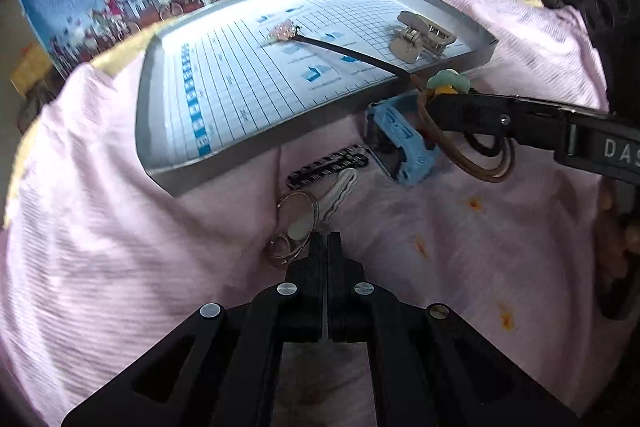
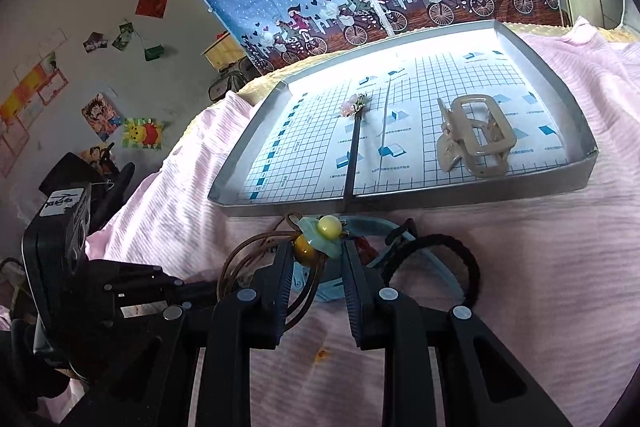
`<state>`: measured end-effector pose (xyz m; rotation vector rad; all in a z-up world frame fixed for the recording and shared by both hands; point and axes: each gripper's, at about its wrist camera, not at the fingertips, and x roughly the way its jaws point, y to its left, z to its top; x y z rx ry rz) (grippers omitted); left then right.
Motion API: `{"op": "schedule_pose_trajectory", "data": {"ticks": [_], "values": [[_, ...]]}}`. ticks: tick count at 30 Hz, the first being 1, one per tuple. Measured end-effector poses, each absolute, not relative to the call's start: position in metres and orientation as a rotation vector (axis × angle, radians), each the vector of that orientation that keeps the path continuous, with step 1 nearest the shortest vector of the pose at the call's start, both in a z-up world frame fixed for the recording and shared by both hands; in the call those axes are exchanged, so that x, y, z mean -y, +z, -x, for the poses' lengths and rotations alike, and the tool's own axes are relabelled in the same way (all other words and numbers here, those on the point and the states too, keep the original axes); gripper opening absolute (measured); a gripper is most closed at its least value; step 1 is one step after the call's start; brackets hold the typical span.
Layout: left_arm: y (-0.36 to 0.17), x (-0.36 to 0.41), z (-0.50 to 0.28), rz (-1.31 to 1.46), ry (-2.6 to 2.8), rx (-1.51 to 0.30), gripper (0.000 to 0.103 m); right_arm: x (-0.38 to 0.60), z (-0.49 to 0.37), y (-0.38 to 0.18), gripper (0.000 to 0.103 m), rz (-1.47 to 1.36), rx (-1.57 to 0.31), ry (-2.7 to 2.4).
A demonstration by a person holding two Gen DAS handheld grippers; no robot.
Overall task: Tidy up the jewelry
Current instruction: 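Lift the keyring with the left gripper while the right gripper carries the hair tie toward the tray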
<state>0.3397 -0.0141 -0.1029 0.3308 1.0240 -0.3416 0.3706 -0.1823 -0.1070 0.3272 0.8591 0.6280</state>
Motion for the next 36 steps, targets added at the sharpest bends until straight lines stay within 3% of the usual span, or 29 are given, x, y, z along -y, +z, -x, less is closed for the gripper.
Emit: {"op": "schedule_pose_trajectory", "data": {"ticks": [1, 5, 7, 28, 35, 36], "values": [[-0.11, 0.018, -0.341, -0.356, -0.326, -1.015, 0.002, 0.182, -0.37, -0.108, 0.023, -0.327, -0.86, 0.628], [-0.12, 0.018, -0.346, -0.389, -0.264, -0.974, 0.027, 0.181, -0.37, -0.109, 0.023, -0.328, -0.867, 0.627], [-0.12, 0.014, -0.352, -0.358, -0.256, -0.97, 0.032, 0.182, -0.37, -0.11, 0.023, -0.331, -0.869, 0.626], [-0.122, 0.018, -0.38, -0.426, -0.501, -1.053, 0.032, 0.192, -0.373, -0.11, 0.023, -0.364, -0.876, 0.601], [-0.124, 0.016, -0.38, -0.398, -0.524, -1.172, 0.023, 0.19, -0.372, -0.112, 0.023, -0.358, -0.891, 0.609], [-0.124, 0.013, -0.382, -0.364, -0.528, -1.193, 0.018, 0.19, -0.372, -0.112, 0.023, -0.36, -0.892, 0.611]]}}
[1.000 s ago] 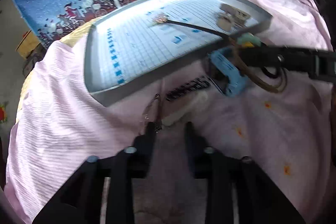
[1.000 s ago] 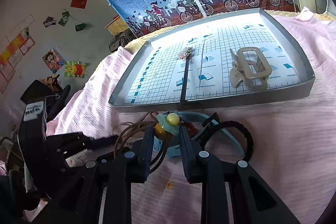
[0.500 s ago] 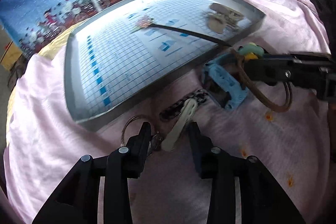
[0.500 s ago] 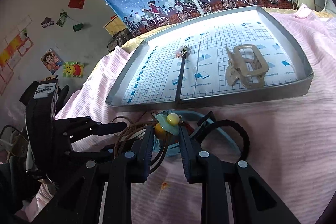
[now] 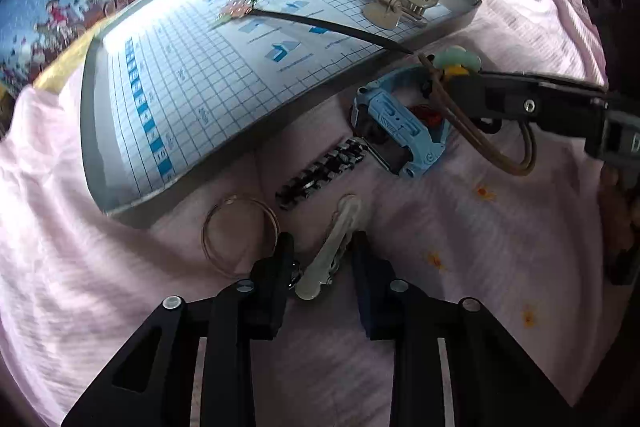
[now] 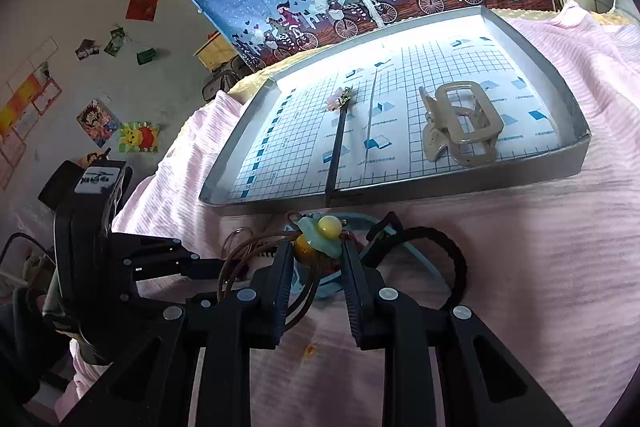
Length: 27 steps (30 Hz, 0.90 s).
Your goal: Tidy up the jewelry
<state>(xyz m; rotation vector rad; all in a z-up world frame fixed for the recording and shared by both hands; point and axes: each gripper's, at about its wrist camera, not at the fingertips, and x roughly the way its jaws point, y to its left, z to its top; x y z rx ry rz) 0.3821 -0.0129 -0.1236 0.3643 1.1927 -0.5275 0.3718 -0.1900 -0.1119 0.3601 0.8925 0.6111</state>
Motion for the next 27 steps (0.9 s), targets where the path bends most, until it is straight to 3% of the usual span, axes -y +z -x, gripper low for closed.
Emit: {"op": "schedule_pose_trajectory", "data": {"ticks": [2, 6, 11, 20, 27], "values": [[-0.123, 0.01, -0.384, -0.31, -0.543, -1.228, 0.011, 0.19, -0.372, -0.112, 0.023, -0.364, -0.894, 0.615], [-0.12, 0.012, -0.383, -0.293, -0.508, -1.25, 0.011, 0.191, -0.371, -0.112, 0.023, -0.361, -0.909, 0.612], [-0.103, -0.006, -0.383, -0.044, -0.462, -1.241, 0.011, 0.194, -0.37, -0.105, 0.023, -0.375, -0.878, 0.627], [-0.048, -0.021, -0.395, 0.23, -0.514, -0.995, 0.011, 0.213, -0.38, -0.084, 0.023, -0.407, -0.747, 0.592], [-0.053, -0.015, -0.441, 0.281, -0.368, -0.92, 0.011, 0.227, -0.42, -0.092, 0.023, -0.369, -0.71, 0.462]]}}
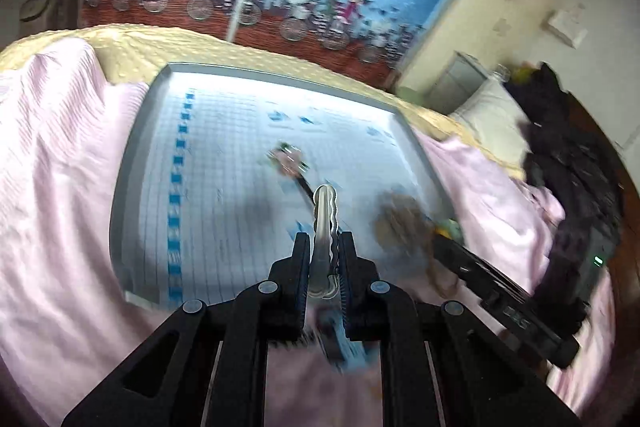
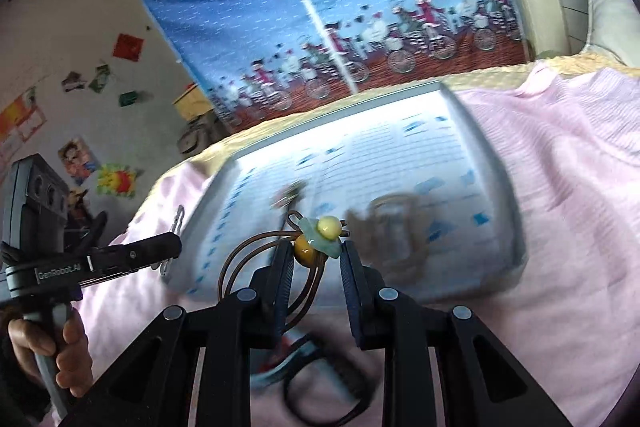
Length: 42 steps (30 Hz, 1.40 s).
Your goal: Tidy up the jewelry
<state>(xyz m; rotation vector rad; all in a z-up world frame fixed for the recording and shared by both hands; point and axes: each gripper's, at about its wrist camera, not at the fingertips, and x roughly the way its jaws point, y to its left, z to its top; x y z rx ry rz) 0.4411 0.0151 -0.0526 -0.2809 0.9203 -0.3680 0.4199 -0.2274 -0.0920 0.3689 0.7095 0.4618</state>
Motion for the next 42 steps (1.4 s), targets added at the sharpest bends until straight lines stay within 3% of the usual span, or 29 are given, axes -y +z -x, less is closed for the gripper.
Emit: {"op": "schedule_pose_trajectory", "data": {"ticks": [14, 16, 17, 19, 21, 23, 29, 33, 42], "values": [[-0.114, -0.024, -0.485, 0.291, -0.302, -1.026, 0.011, 0.21, -0.448, -0.107, 0.024, -0.224, -0.714, 0.403], [-0.112, -0.026, -0.481, 0.299, -0.286, -1.019, 0.012, 0.211, -0.448, -0.107, 0.041, -0.219, -0.717, 0.395], [-0.11, -0.026, -0.479, 0.3, -0.277, -1.02, 0.016, 0.212, -0.447, -0.106, 0.046, -0.218, -0.715, 0.39], [-0.105, -0.024, -0.474, 0.284, -0.252, -1.017, 0.035, 0.215, -0.445, -0.103, 0.059, -0.219, -0.704, 0.387], [-0.097, -0.024, -0.466, 0.255, -0.224, -0.991, 0.064, 0.218, -0.443, -0.098, 0.064, -0.211, -0.694, 0.375], [-0.085, -0.024, -0.458, 0.23, -0.204, -0.953, 0.075, 0.222, -0.439, -0.092, 0.068, -0.215, -0.679, 0.367], [-0.04, -0.021, -0.414, 0.14, -0.127, -0.721, 0.101, 0.236, -0.42, -0.067, 0.103, -0.213, -0.595, 0.32], [-0.011, -0.014, -0.375, 0.086, -0.095, -0.577, 0.101, 0.245, -0.394, -0.048, 0.103, -0.213, -0.504, 0.318], [0.029, 0.002, -0.303, 0.013, -0.074, -0.45, 0.101, 0.247, -0.317, 0.001, 0.103, -0.077, -0.323, 0.313]]}}
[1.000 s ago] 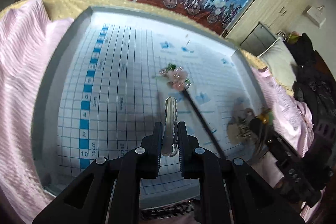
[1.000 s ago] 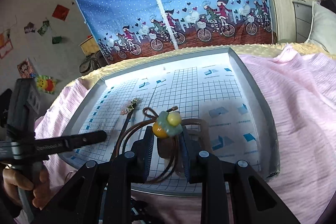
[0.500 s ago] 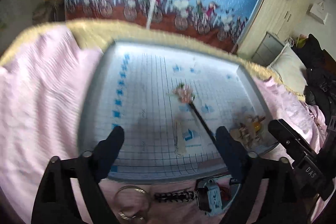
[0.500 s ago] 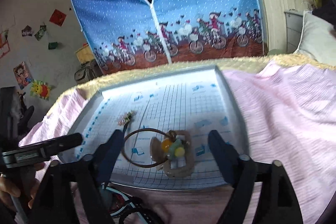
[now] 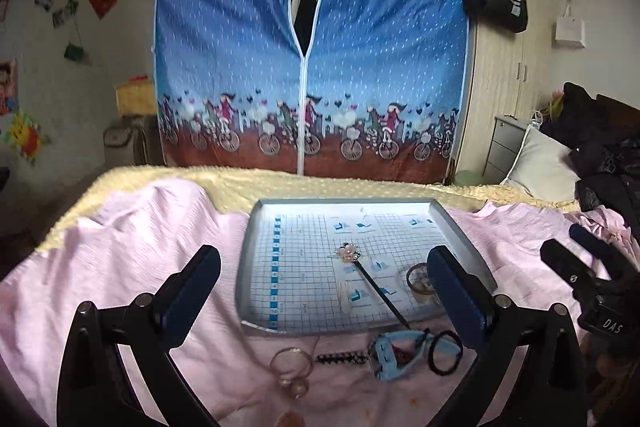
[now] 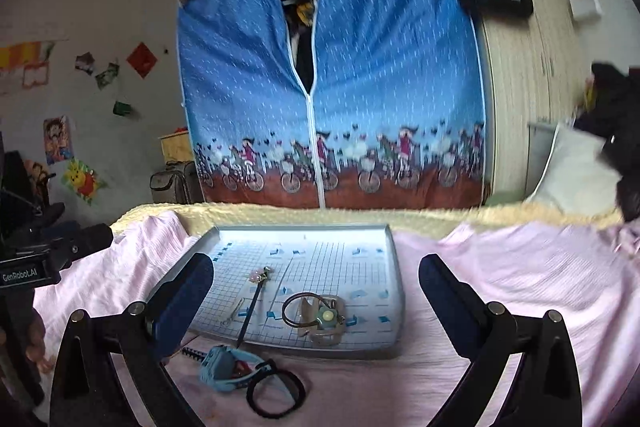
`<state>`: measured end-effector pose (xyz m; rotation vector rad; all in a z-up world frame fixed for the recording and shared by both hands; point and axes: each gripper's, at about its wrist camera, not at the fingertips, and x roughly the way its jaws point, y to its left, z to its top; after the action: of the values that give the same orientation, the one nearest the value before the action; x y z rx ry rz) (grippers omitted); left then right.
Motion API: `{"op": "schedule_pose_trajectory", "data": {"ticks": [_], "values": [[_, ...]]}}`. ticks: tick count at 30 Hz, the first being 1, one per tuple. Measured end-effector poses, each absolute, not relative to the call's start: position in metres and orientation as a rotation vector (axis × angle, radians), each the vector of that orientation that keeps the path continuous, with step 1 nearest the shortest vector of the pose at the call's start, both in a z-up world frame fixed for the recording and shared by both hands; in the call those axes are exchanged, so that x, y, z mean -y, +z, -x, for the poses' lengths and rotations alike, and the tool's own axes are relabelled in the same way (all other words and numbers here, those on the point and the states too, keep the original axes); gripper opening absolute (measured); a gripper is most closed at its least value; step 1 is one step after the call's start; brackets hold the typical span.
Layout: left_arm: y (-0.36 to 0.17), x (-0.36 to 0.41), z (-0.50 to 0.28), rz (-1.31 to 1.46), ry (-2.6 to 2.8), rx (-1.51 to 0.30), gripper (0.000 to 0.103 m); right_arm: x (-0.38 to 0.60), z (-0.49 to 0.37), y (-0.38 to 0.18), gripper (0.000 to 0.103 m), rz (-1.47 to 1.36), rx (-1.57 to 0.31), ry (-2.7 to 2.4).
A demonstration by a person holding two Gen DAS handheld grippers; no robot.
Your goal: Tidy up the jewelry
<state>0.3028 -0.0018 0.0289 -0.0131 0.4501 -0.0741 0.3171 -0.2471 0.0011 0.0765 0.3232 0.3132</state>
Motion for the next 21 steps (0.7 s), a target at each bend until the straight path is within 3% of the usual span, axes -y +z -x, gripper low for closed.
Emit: {"op": "schedule_pose_trajectory", "data": {"ticks": [8, 14, 21], "values": [[0.044, 0.015, -0.242, -0.069, -0.084, -0.325, 0.101, 0.247, -0.259, 0.014, 0.103, -0.064, -0.284, 0.324], [0.03, 0.011, -0.215, -0.095, -0.11, -0.336, 0.101, 0.247, -0.226, -0.001, 0.103, -0.09, -0.349, 0.341], [-0.007, -0.006, -0.2, -0.085, -0.119, -0.47, 0.101, 0.234, -0.213, -0.023, 0.103, -0.104, -0.5, 0.342]]}}
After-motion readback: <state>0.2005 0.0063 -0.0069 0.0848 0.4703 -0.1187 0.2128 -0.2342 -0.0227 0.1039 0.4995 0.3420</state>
